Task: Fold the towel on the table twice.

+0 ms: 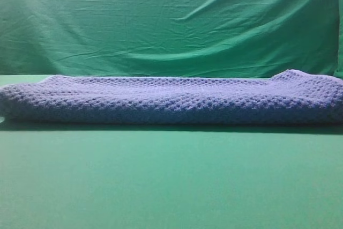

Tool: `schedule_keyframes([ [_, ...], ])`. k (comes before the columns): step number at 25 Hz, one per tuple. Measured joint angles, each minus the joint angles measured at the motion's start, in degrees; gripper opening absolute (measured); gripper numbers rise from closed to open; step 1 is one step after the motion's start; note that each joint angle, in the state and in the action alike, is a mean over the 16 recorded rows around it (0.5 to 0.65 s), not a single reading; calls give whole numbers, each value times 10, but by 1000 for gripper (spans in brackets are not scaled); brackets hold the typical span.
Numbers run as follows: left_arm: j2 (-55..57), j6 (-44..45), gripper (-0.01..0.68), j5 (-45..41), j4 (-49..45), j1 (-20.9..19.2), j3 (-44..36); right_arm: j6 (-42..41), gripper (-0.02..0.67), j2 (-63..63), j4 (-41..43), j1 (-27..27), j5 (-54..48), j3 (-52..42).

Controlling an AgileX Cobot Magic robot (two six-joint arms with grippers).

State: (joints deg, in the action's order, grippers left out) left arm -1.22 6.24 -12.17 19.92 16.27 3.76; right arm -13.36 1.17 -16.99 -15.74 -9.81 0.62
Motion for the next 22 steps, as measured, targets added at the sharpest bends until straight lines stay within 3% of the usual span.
schedule_keyframes([
  [14,1,0,0,-8,-15,0,-31,1,101,0,-1,0,-125,-20],
  [22,1,1,0,-39,-53,0,-48,2,101,0,16,0,-142,-18],
])
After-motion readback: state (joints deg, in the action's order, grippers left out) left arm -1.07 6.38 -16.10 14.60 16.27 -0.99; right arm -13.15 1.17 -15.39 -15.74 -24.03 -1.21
